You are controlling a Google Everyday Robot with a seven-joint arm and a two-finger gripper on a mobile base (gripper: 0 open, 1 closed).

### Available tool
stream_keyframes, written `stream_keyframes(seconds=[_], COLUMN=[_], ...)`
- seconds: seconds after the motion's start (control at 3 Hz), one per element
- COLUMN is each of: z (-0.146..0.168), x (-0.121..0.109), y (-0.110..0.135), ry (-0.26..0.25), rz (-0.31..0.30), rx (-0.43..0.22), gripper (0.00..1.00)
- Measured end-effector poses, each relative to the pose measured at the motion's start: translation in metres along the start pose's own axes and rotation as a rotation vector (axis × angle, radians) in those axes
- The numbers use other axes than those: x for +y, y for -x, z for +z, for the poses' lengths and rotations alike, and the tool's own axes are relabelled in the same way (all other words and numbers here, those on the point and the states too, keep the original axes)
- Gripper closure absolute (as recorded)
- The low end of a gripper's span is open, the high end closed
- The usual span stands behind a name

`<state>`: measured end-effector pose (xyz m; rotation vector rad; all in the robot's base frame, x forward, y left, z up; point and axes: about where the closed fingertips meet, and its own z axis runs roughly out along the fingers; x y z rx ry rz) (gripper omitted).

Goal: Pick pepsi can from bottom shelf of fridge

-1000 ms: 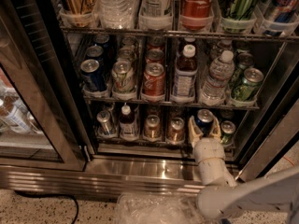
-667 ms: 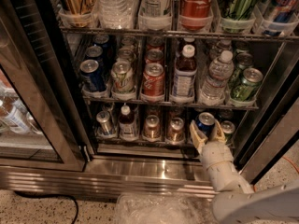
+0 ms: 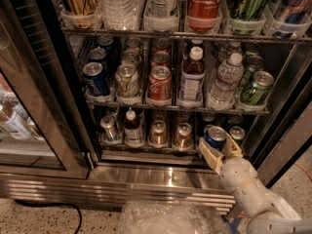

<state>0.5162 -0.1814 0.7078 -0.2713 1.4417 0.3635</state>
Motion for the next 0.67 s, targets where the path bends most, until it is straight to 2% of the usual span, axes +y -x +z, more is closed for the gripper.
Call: stream_keyframes(seconds=[0.33, 0.67], z=[0.0027, 0.0029], x=[0.01, 0.0096], y=[0.0017, 0.0018], ry=[0.036, 0.035], rz=[-0.006, -0.005], rx=[-0.007, -0.007], gripper=[1.0, 1.0])
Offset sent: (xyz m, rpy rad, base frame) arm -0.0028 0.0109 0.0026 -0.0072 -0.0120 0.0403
